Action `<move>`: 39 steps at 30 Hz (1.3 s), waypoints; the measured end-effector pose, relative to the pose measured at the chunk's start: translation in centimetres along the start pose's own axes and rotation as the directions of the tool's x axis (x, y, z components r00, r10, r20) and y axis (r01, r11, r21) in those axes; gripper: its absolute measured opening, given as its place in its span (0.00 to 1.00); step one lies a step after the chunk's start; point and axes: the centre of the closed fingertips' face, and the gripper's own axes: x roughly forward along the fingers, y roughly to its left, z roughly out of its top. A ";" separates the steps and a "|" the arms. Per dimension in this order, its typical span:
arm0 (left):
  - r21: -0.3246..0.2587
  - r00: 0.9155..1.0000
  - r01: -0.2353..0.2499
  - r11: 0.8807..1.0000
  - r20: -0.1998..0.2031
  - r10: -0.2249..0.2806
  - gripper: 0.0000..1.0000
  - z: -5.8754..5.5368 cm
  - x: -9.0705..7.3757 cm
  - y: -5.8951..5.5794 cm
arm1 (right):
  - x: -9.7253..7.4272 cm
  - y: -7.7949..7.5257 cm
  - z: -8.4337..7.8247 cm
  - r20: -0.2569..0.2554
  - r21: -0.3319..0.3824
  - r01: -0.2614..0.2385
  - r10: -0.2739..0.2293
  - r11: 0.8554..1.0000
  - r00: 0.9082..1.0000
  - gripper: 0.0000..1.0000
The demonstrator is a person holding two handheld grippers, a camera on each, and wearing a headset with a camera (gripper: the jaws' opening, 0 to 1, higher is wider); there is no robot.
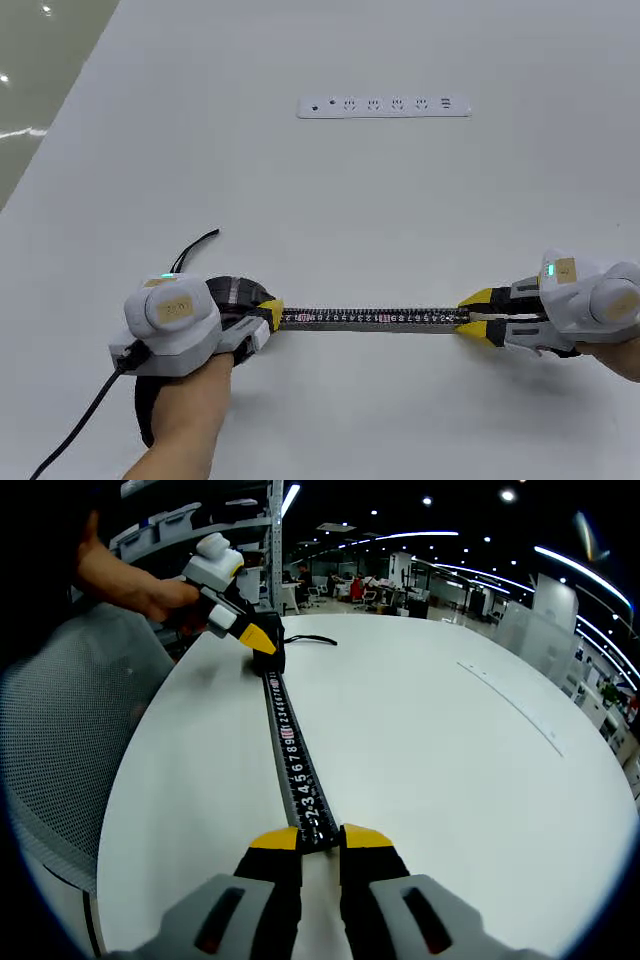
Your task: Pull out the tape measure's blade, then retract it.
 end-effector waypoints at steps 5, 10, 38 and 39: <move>0.006 1.000 0.000 1.000 -0.018 0.001 0.61 -0.1 0.1 0.0 | 0.0 0.1 0.0 -0.006 -0.013 -0.001 0.001 1.000 1.000 0.11; 0.015 1.000 -0.001 1.000 -0.020 0.002 0.60 -0.2 0.1 0.1 | -0.1 0.2 -0.2 -0.015 -0.039 -0.011 0.010 0.999 1.000 0.11; 0.007 0.999 0.028 1.000 -0.037 -0.028 0.57 -0.3 0.1 0.2 | -0.1 -0.2 -0.6 -0.042 -0.053 -0.001 -0.001 0.999 0.999 0.11; 0.007 0.999 0.030 1.000 -0.037 -0.029 0.57 -0.3 0.1 0.2 | -0.1 -0.2 -0.6 -0.042 -0.052 -0.002 0.000 0.999 0.999 0.11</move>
